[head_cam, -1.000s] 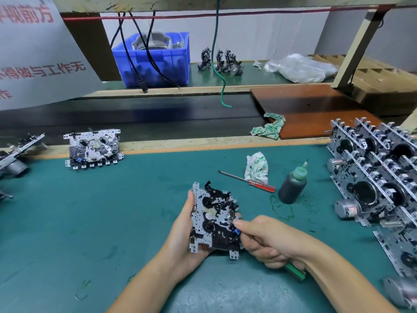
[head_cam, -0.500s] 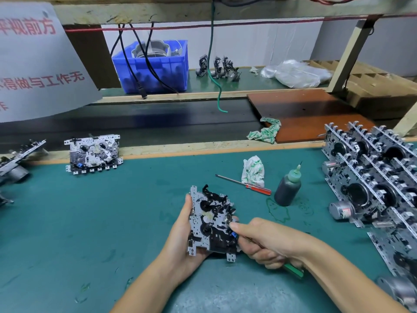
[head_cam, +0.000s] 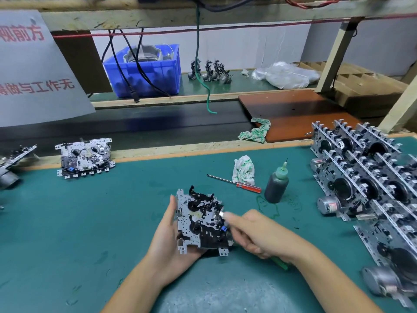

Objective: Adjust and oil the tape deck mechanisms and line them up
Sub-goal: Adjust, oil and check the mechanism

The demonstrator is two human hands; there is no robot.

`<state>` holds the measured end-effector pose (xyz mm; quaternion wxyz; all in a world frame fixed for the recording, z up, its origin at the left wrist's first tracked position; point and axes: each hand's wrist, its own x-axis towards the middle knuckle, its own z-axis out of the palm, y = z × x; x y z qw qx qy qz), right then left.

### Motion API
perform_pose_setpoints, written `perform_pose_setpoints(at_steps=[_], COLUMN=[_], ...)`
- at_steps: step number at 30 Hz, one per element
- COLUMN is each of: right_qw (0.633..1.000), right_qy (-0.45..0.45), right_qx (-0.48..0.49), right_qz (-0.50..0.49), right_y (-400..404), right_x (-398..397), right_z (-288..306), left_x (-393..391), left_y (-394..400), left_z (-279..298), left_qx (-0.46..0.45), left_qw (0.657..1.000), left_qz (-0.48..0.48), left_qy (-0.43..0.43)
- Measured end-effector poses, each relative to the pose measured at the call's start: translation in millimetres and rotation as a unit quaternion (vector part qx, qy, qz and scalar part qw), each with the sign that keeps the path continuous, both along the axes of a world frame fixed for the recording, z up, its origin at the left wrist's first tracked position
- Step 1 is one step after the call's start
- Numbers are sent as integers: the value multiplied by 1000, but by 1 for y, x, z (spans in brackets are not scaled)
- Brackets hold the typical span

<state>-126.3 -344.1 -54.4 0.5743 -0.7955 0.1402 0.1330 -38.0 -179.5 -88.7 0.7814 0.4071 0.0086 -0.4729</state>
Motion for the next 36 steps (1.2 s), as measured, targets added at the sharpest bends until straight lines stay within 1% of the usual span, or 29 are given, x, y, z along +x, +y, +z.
perform_pose_setpoints(at_steps=[2,4,6,8,10,12,17,23,30,32,34,35,36], right_qw=[994,981,972,969,971,972,971,974,976,974,968,963,958], right_qy=[-75,-148,-202,-229,-234,-235,-237,-223,-216,-222,-237,-249,-262], right_qx=[2,17,41,50,17,7,12,43,40,43,67,62,17], right_qz=[-79,-124,-114,-80,-46,-29,-12,3,7,-4,-52,-83,-113], right_y=[-7,-11,-10,-6,-2,0,1,0,-1,-2,-4,-7,-9], right_x=[3,5,6,6,7,7,7,7,7,7,8,9,9], right_z=[0,-1,-3,-8,-11,-13,-12,-8,-9,-9,-9,-11,-13], left_x=[0,-2,-3,-4,-4,-4,-4,-5,-6,-6,-6,-5,-4], left_y=[3,3,3,4,4,4,5,4,6,6,6,7,6], left_z=[2,4,6,6,6,6,7,6,7,7,6,5,4], left_qx=[-26,-50,-64,-76,-86,-86,-102,-104,-120,-117,-111,-105,-99], left_qw=[999,998,996,996,995,995,993,994,991,991,991,992,992], left_qz=[3,9,11,10,9,13,10,-12,-16,-11,-10,-7,-3], left_qy=[22,44,57,56,50,49,61,39,52,61,70,76,78])
